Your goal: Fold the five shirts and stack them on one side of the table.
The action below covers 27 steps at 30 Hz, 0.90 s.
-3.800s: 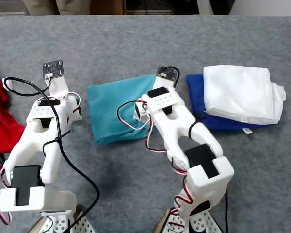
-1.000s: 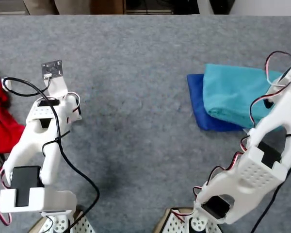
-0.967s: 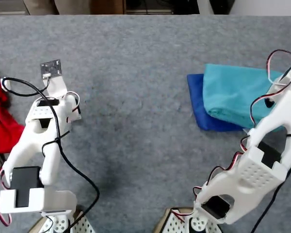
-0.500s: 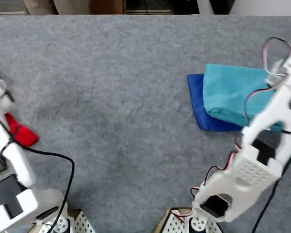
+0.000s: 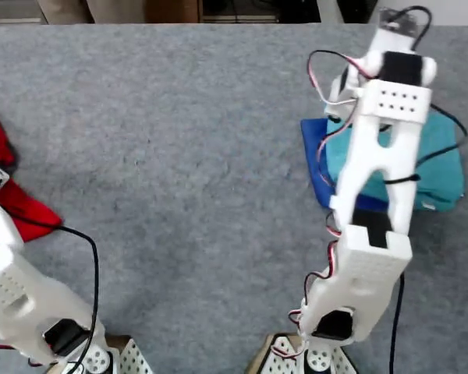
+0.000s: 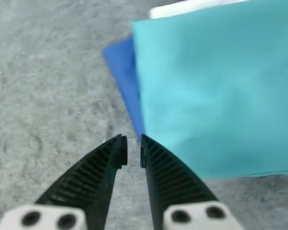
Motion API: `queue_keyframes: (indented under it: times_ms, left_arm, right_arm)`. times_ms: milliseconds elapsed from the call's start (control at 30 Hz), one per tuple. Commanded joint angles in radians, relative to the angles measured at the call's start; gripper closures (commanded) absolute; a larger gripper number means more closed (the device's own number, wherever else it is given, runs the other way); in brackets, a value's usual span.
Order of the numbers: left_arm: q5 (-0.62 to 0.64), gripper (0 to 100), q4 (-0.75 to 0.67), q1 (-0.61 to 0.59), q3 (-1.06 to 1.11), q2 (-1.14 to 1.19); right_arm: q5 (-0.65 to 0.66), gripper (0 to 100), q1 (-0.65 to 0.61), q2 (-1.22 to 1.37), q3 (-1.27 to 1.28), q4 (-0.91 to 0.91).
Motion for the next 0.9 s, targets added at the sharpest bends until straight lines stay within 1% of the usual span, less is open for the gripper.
queue_keyframes:
  times_ms: [0, 33, 133, 233, 367, 433, 533, 633, 767, 867]
  left_arm:
    - [0.011, 94, 0.115, -0.011, -0.130, -0.015]
    - [0.011, 98, 0.170, -0.005, -0.155, -0.022]
    - [0.008, 98, 0.327, 0.051, -0.226, -0.067]
    - [0.008, 98, 0.450, 0.115, -0.259, -0.125]
    - [0.008, 98, 0.598, 0.230, -0.253, -0.257]
    - [0.008, 98, 0.654, 0.296, -0.221, -0.334]
    - [0.008, 98, 0.698, 0.416, -0.130, -0.481]
    - [0.008, 98, 0.697, 0.537, 0.014, -0.648]
    - [0.008, 98, 0.697, 0.700, 0.229, -0.871]
    - [0.006, 98, 0.698, 0.822, 0.370, -1.033]
  right_arm:
    - [-0.035, 93.2, -0.021, -0.002, -0.005, -0.012]
    - [-0.038, 93.2, -0.022, -0.002, -0.005, -0.011]
    - [-0.037, 93.2, -0.015, -0.007, -0.008, -0.011]
    - [-0.031, 93.2, -0.019, -0.007, -0.010, 0.021]
    - [-0.020, 93.2, -0.016, -0.025, -0.021, 0.038]
    - [0.035, 93.2, -0.018, -0.061, -0.019, 0.038]
    - [0.158, 93.2, -0.018, -0.127, -0.019, 0.038]
    - [0.258, 93.2, -0.018, -0.182, -0.019, 0.038]
    - [0.338, 93.2, -0.010, -0.225, -0.018, 0.038]
    - [0.374, 93.2, 0.002, -0.232, -0.018, 0.038]
